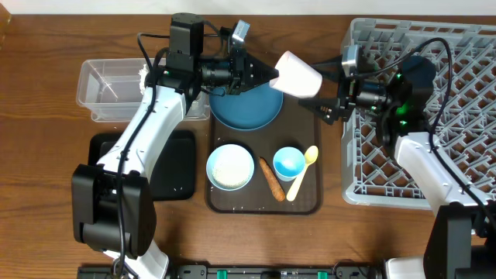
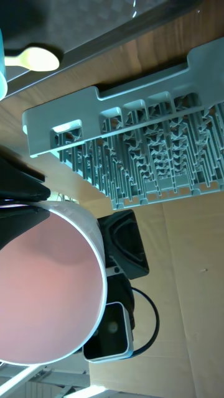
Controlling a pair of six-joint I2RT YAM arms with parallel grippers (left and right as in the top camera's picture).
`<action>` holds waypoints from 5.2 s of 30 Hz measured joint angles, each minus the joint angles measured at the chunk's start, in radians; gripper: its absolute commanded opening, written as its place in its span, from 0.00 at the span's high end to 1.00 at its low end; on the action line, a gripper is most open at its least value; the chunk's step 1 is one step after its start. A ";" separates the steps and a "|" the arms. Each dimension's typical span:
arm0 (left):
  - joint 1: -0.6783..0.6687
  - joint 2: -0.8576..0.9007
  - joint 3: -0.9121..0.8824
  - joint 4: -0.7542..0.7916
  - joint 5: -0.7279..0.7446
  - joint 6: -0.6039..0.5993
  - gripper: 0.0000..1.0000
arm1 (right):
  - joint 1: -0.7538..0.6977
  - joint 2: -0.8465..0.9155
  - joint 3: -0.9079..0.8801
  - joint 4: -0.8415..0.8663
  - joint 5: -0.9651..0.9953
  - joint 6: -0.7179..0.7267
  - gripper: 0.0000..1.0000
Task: Sort waste into correct bins and load items into the dishwasher rack
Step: 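Hand the pink cup from the left gripper to the right gripper, then place the pink cup into the grey dish rack with the right gripper, then grasp the light-blue cup with the left gripper and lift it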
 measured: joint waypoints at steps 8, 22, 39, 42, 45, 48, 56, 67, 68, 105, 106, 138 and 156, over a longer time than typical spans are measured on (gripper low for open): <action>0.000 0.000 0.000 0.000 0.004 0.000 0.94 | 0.014 0.000 0.000 0.001 0.032 0.008 0.34; 0.001 0.000 0.000 -0.002 -0.006 0.005 0.77 | 0.014 0.000 0.002 -0.063 0.056 0.041 0.50; -0.004 -0.014 0.004 -0.494 -0.578 0.397 0.61 | 0.018 0.006 0.003 -0.291 0.196 0.158 0.95; -0.004 -0.055 0.004 -0.528 -0.685 0.437 0.61 | 0.018 0.006 0.003 -0.333 0.279 0.156 0.95; -0.004 -0.119 0.004 -0.553 -0.776 0.459 0.61 | 0.018 0.005 0.003 -0.366 0.356 0.151 0.99; -0.004 -0.172 0.005 -0.580 -0.852 0.471 0.61 | 0.017 -0.007 0.003 -0.418 0.418 0.137 0.99; -0.004 -0.186 0.005 -0.622 -0.948 0.478 0.61 | -0.002 -0.142 0.152 -0.968 0.692 -0.031 0.99; -0.004 -0.186 0.005 -0.623 -0.970 0.481 0.61 | -0.255 -0.191 0.459 -1.426 0.986 -0.119 0.99; -0.004 -0.186 0.005 -0.623 -0.970 0.481 0.61 | -0.290 -0.191 0.467 -1.455 0.997 -0.118 0.99; -0.004 -0.186 0.005 -0.631 -0.973 0.481 0.61 | -0.838 0.411 0.960 -1.974 1.453 -0.061 0.99; -0.004 -0.186 0.005 -0.631 -0.973 0.481 0.61 | -0.838 0.423 0.960 -1.971 1.452 -0.061 0.99; -0.006 -0.186 0.005 -0.633 -0.973 0.495 0.31 | -0.774 0.297 0.980 -1.925 1.128 -0.090 0.14; -0.280 -0.132 -0.009 -0.676 -0.973 0.495 0.32 | -0.343 0.268 0.861 -1.818 0.893 -0.145 0.01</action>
